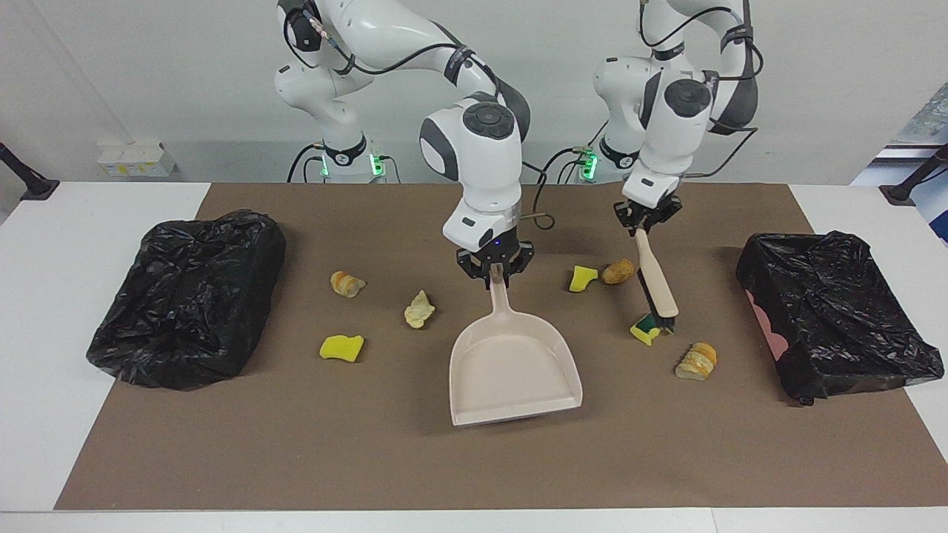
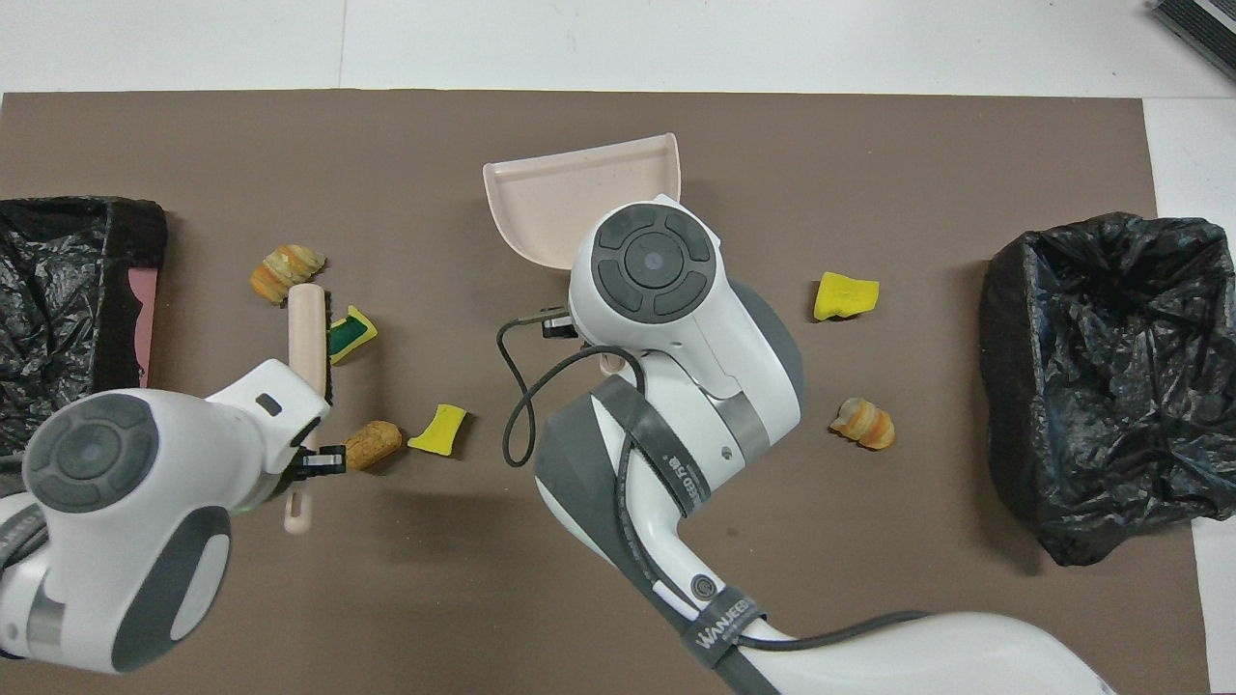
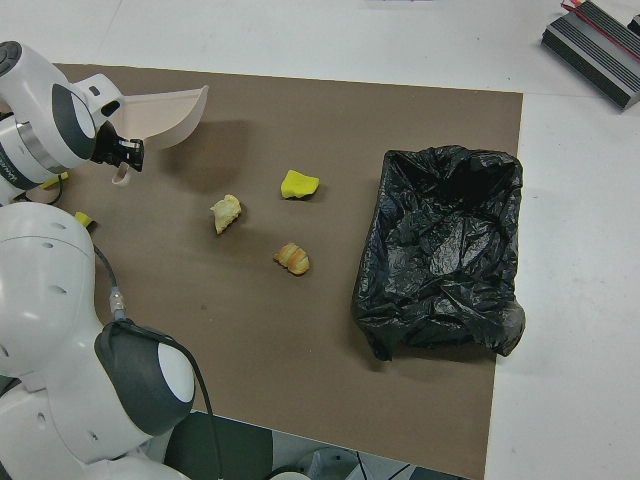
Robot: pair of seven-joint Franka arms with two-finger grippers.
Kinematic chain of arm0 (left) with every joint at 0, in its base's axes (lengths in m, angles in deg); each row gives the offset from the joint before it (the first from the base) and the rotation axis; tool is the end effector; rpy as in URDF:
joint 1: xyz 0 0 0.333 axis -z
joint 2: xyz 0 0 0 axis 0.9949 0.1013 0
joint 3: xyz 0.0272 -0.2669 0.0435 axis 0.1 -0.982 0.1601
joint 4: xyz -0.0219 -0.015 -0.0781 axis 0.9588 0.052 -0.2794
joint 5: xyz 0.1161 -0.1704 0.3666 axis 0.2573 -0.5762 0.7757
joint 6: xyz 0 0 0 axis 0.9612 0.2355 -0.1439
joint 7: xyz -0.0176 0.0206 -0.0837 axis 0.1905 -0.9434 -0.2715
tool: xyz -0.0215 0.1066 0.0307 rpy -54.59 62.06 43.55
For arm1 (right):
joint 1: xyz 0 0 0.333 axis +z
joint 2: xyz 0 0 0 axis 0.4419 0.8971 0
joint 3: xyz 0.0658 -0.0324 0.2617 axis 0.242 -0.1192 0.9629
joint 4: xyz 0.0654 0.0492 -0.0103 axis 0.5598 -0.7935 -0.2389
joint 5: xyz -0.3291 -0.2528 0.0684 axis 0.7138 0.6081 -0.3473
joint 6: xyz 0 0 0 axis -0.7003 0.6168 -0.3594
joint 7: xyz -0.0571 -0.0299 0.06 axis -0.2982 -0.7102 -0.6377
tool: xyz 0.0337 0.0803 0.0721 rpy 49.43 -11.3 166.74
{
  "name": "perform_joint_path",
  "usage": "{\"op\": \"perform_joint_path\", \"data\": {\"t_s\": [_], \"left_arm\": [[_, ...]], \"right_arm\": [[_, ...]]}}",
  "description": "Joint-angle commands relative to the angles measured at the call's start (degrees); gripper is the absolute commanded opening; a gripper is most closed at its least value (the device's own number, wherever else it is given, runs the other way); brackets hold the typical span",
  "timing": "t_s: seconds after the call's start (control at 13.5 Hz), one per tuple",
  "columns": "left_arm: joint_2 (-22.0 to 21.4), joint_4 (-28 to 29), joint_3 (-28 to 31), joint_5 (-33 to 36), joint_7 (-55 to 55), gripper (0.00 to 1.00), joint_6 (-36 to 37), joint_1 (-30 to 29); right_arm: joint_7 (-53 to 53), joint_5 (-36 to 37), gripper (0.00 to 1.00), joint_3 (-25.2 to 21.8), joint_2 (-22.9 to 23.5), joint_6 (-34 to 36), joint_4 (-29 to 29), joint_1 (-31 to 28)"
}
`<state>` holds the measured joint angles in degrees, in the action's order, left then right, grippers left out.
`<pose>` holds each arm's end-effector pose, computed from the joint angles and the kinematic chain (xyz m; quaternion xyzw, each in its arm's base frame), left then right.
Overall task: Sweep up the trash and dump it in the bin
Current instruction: 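Set the dustpan down near the trash with the right gripper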
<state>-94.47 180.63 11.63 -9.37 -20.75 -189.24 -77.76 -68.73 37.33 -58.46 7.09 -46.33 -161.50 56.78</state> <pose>0.4851 -0.0921 0.3487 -0.9991 0.0162 0.0015 0.0385 0.5754 0.3877 0.3975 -0.9932 -0.1115 -0.0215 0.0256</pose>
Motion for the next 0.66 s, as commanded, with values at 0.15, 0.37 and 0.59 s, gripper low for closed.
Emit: {"op": "perform_joint_path", "data": {"t_s": [0.15,0.37,0.59], "left_arm": [[10.4,-9.13,-0.72,7.06,-10.34,0.0,-2.93,-9.32],[15.87,-13.55,-0.72,8.49,-14.55,0.0,-6.53,-12.22],[18.25,-12.77,-0.72,10.59,-17.11,0.0,-7.94,-13.37]], "right_arm": [[27.91,-1.8,0.0,0.27,-3.4,8.44,-3.9,-3.39],[44.07,-1.8,0.0,0.27,-3.84,8.63,-5.48,-5.94],[53.06,-1.71,0.0,0.27,-6.12,8.54,-9.42,-5.69]]}}
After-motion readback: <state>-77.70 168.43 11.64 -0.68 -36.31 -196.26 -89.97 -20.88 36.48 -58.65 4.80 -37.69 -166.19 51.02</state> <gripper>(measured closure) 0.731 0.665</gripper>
